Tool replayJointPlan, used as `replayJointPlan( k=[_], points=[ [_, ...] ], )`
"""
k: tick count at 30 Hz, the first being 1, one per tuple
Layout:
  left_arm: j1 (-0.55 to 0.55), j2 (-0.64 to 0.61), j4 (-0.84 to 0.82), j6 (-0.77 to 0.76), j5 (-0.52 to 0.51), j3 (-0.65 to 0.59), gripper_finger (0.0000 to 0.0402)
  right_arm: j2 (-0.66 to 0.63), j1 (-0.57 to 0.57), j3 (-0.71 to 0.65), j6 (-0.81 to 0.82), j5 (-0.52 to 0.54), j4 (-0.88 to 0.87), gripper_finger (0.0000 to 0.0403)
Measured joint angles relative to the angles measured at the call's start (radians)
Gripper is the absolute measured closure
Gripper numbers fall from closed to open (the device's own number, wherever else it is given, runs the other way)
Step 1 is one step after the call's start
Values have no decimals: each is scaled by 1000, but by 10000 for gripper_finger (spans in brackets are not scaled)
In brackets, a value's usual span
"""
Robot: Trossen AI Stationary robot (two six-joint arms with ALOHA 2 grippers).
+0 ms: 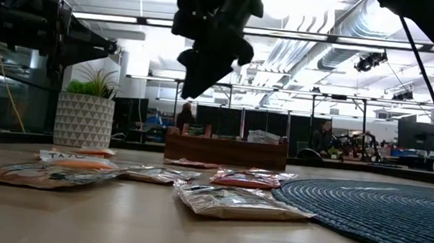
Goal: Pick & Place Tea
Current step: Put the red orange tea sachet into the left section of the wooden organizer
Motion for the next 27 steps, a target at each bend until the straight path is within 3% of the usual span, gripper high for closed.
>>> replayJointPlan(
  k=[7, 27],
  points=[
    [0, 0, 0, 0, -1, 0, 278, 68, 29, 1, -95, 49, 58, 213],
    [0, 0, 0, 0, -1, 0, 278, 188, 32, 1, -138, 8, 94, 212]
  ],
)
